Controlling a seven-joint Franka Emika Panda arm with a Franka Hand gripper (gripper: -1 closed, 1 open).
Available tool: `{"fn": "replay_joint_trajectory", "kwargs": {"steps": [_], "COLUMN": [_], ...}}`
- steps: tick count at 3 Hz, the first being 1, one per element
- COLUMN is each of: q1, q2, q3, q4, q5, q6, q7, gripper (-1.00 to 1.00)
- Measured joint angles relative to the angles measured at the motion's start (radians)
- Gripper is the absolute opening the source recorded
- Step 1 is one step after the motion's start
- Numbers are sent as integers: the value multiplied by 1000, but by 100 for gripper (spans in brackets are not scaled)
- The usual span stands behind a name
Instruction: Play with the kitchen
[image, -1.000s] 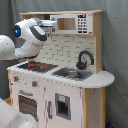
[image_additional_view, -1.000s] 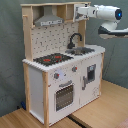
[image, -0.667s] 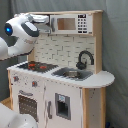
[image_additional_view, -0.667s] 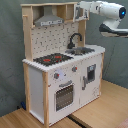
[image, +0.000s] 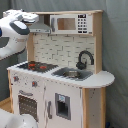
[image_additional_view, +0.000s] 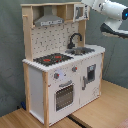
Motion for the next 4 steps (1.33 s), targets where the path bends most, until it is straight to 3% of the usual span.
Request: {"fn": "replay_joint_trajectory", "kwargs": {"steps": [2, 4], "q1": [-37, -106], "q2": [-122, -232], "q3": [14, 39], "q4": [10, 10], "q5": [0, 0], "q6": [-20, -85], "q7": [186, 415], "gripper": [100, 100]}}
